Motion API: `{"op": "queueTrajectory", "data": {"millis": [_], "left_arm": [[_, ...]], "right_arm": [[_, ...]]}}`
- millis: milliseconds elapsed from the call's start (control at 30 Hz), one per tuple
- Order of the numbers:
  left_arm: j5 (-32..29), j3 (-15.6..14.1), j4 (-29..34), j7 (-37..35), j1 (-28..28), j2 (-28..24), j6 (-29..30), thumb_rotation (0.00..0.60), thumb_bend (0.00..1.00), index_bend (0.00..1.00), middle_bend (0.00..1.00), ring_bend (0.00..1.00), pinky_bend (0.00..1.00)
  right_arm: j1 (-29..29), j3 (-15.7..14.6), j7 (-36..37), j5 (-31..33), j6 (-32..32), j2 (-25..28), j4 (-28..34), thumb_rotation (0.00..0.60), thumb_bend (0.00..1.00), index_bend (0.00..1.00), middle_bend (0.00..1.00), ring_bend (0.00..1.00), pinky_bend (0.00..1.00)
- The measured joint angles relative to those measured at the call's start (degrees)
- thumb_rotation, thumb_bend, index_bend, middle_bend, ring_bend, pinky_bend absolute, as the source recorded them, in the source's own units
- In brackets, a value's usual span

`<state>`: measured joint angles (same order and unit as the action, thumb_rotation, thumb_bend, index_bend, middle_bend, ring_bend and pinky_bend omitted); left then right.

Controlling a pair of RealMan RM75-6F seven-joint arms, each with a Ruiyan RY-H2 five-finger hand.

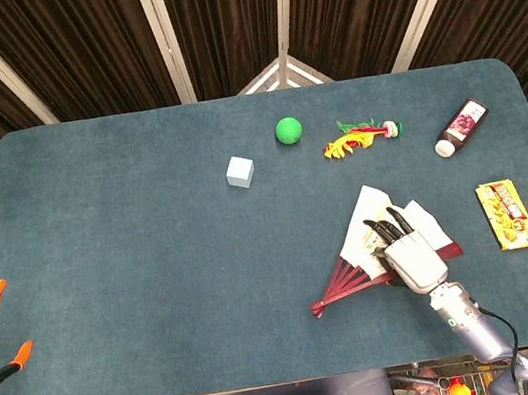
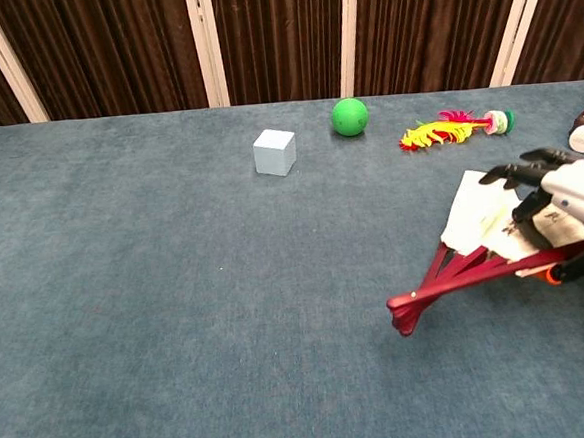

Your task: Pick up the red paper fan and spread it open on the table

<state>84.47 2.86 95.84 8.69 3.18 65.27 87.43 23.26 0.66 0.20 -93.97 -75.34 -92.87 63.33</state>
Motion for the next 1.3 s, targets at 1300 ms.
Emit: {"op": "queueTrajectory", "data": {"millis": [1300], "left_arm": [[13.8, -3.5, -6.6, -11.1, 6.8, 6.5, -3.9, 0.6, 0.3, 0.1, 0.0, 0.0, 0.0]], "right_arm": [[14.1, 12.8, -23.1, 11.8, 15.5, 38.7, 60.5, 0.6, 0.36, 0.85, 0.18, 0.21, 0.06]]}}
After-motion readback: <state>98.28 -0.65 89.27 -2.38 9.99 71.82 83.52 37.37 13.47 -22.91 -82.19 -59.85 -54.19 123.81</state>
